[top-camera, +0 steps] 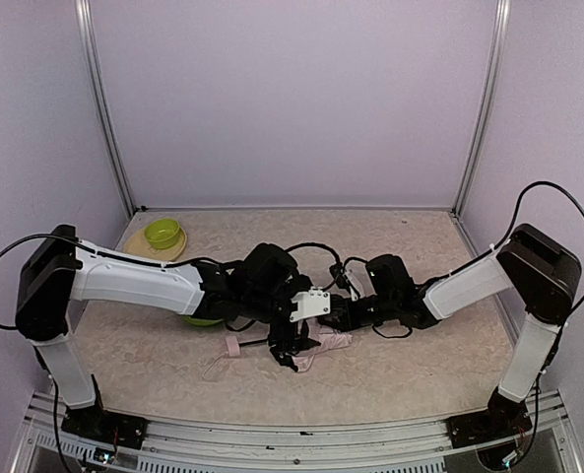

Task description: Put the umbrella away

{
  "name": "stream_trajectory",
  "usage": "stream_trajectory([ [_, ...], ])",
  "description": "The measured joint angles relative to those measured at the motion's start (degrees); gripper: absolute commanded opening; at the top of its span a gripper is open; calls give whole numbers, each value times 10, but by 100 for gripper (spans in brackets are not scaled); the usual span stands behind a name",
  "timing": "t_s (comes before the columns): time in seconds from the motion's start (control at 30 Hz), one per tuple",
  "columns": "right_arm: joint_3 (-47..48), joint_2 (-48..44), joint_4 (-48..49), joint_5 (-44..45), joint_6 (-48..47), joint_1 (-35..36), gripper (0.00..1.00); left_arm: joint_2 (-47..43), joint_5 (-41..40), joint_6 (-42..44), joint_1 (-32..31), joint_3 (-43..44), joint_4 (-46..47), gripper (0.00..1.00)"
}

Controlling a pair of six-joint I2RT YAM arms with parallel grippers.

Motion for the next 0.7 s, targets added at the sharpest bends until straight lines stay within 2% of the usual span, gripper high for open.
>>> stream_trajectory([
  [0.17, 0, 0, -1, -1, -4, 0, 0, 37, 42, 13, 3, 22, -14, 99],
  [0.43, 2, 2, -2, -2, -8, 0, 0, 107, 96, 16, 42, 31, -34, 99],
  [0.57, 2, 2, -2, -2, -9, 0, 0, 112, 103, 13, 43, 34, -39, 93],
  [0.63, 2, 2, -3, -2, -9, 1, 0, 115, 106, 10, 43, 35, -40, 85],
  [0.7, 3, 2, -6, -2, -9, 1, 0, 119, 105, 6, 43, 35, -39, 66],
])
